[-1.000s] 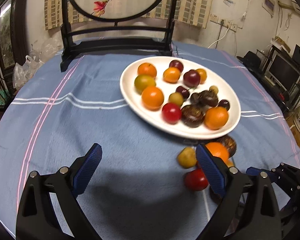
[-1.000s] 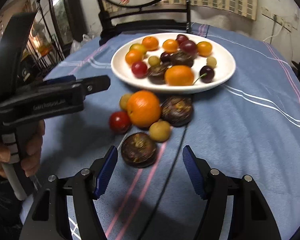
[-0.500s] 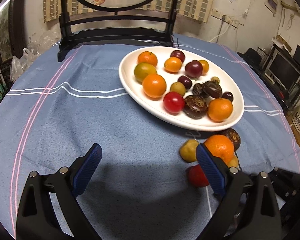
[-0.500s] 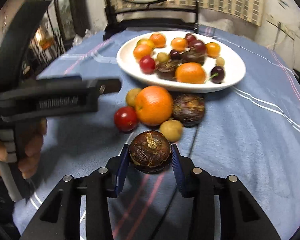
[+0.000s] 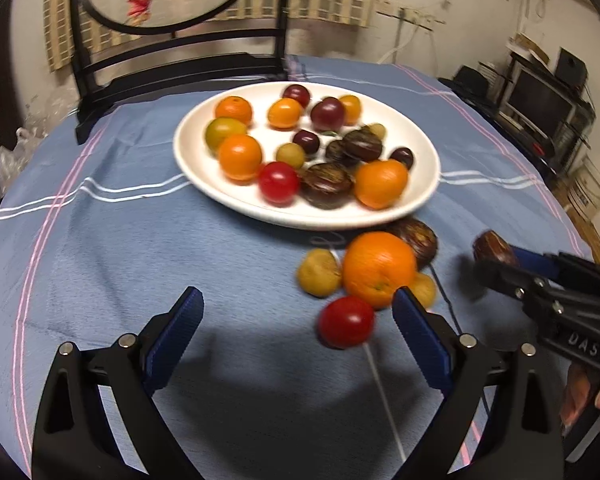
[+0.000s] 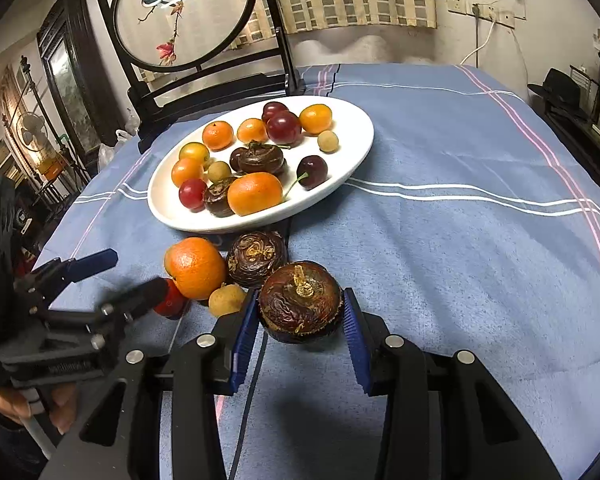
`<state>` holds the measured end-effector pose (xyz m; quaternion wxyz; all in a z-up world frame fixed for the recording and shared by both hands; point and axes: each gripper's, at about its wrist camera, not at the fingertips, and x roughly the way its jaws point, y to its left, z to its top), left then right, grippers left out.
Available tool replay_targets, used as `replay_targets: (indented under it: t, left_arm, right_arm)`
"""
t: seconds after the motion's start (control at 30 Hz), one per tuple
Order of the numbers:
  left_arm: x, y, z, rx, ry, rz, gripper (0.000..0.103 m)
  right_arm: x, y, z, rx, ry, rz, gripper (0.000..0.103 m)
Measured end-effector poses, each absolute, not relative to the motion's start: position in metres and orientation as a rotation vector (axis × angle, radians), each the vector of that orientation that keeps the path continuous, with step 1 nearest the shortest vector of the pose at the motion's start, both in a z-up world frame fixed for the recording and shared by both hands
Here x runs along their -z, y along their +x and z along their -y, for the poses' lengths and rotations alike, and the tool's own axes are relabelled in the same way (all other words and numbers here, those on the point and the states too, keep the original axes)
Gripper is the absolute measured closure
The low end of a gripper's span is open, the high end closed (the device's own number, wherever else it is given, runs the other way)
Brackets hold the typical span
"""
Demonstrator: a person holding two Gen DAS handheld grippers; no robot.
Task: Organize fruits
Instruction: 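Grasp a brown wrinkled fruit with the right tool while the left tool grasps a red tomato, then lower the brown fruit and red tomato onto the white plate and open both tools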
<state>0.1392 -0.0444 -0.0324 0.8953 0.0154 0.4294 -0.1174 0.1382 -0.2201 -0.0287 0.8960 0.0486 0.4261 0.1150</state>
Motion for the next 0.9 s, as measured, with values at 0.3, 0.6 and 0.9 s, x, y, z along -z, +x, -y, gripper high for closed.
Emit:
replay_targets:
  t: [0.3, 0.6, 0.9]
  left_arm:
    - [0.047, 0.138, 0.067, 0.319, 0.104, -0.923, 0.051]
    - [0.030, 0.126, 0.074, 0.359, 0.146, -0.872, 0.072]
    - [-0.013, 0.147, 0.059, 0.292, 0.049, -0.812, 0.072]
  right_arm:
    - [0.026, 0.133, 0.217, -0.251, 0.093, -0.878, 0.061]
    - [0.025, 0.134, 0.221, -0.227, 0.105, -0.855, 0.061]
    - [-0.012, 0.133, 0.221, -0.278, 0.176, -0.743, 0.061]
